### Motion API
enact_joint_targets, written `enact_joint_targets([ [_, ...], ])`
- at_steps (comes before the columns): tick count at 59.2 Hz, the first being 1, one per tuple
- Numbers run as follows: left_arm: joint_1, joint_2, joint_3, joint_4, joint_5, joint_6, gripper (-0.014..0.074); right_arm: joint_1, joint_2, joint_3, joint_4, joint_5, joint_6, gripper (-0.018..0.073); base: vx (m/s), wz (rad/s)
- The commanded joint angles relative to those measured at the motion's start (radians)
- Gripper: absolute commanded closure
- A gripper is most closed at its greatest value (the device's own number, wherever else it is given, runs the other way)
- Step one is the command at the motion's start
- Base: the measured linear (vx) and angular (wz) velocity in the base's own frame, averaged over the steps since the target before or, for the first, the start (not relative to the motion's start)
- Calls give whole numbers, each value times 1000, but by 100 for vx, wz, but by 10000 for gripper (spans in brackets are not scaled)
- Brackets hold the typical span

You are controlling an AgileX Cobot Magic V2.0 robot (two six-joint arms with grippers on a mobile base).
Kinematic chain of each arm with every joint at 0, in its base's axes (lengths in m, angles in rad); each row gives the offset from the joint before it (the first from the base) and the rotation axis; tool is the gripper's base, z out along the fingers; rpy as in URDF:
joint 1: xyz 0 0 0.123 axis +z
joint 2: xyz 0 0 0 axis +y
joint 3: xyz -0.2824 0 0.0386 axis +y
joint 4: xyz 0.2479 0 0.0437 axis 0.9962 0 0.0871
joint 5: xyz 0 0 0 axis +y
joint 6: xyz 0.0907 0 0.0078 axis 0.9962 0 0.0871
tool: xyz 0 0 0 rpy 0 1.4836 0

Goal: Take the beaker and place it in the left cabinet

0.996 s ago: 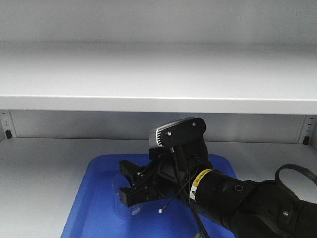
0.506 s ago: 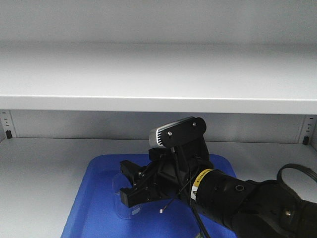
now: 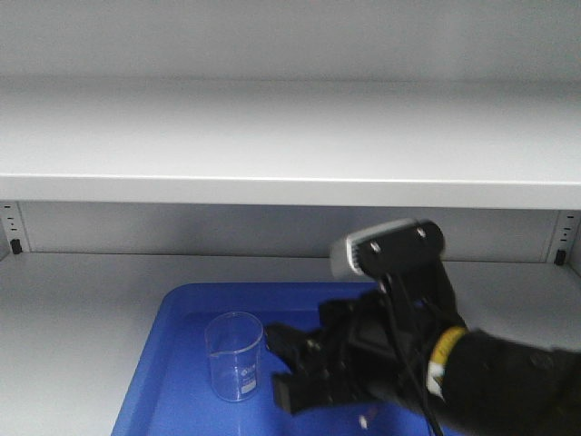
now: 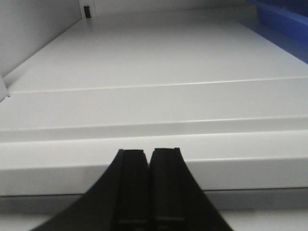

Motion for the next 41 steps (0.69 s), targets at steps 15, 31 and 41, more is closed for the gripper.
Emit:
enact_joint_targets([
  [15,-1,-17,-9,-5,-80,-3,593,-14,-216,295,63,-299,-42,292,0,0],
  [31,-1,-17,-9,-5,-80,-3,593,-117,-281,361,157,-305,-73,529,0,0],
  [41,-1,-17,-9,-5,-80,-3,593,-223,-281,361,156,-299,-74,571,0,0],
])
